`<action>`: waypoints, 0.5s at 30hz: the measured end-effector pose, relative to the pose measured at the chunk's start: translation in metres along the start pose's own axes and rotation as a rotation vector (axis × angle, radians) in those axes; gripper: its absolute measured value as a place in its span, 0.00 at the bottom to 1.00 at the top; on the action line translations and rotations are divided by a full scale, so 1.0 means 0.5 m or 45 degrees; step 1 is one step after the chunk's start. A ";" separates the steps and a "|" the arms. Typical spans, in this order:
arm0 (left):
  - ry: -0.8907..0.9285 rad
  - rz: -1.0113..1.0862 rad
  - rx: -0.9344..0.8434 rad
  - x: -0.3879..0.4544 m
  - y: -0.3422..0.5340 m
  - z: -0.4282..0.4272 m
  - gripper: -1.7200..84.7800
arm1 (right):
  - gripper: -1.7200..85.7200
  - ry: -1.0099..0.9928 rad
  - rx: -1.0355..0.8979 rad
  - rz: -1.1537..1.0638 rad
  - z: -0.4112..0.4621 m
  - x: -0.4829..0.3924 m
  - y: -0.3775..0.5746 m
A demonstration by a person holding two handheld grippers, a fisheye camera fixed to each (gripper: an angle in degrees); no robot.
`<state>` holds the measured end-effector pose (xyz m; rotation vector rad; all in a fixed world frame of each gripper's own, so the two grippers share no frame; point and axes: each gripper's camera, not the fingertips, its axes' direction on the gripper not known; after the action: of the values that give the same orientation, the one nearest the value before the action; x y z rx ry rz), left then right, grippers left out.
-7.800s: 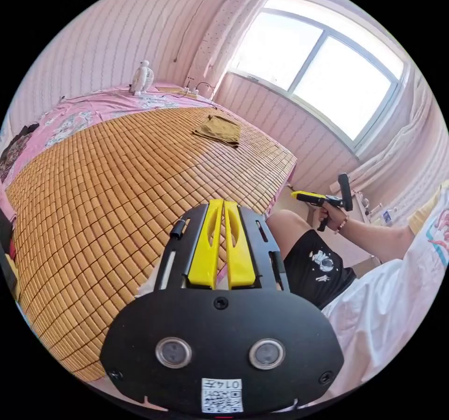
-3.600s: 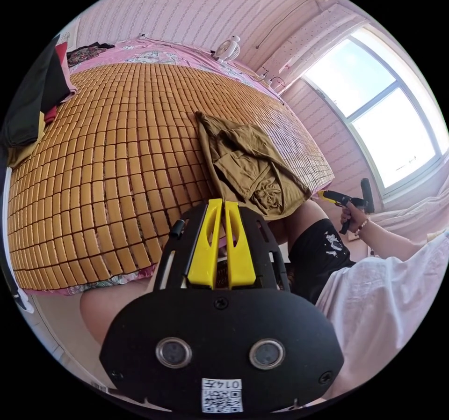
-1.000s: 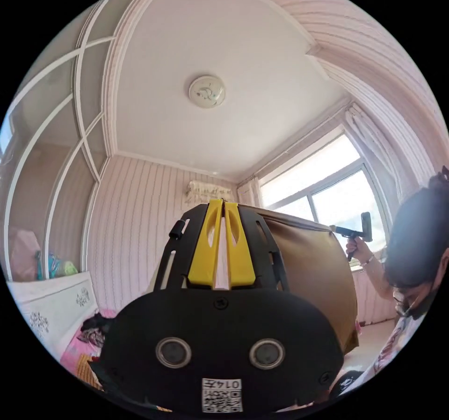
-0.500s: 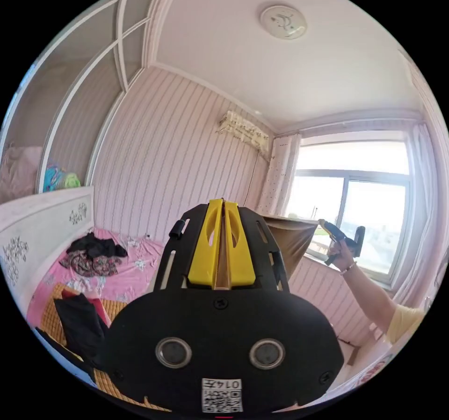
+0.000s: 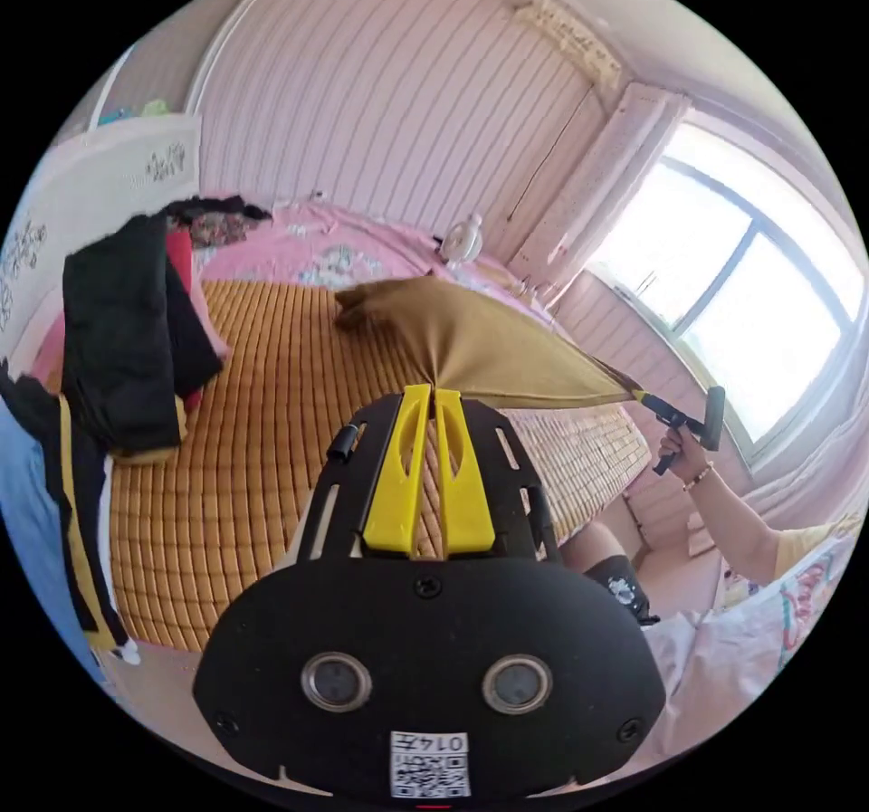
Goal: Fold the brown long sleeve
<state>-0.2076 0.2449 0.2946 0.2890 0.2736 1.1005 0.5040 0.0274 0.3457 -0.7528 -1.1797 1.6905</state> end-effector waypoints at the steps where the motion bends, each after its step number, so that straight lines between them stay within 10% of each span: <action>1: -0.024 -0.058 -0.133 -0.030 0.043 0.063 0.01 | 0.03 -0.040 -0.116 0.130 0.053 0.050 0.052; 8: -0.010 -0.232 -0.634 -0.126 0.198 0.251 0.01 | 0.03 -0.082 -0.432 0.661 0.174 0.246 0.244; 15: 0.009 -0.320 -0.619 -0.188 0.147 0.286 0.01 | 0.03 0.032 -0.456 0.907 0.164 0.341 0.285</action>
<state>-0.2580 0.1780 0.4609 -0.1789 0.0405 0.8864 0.3188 0.1349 0.2447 -1.5506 -1.3006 2.0362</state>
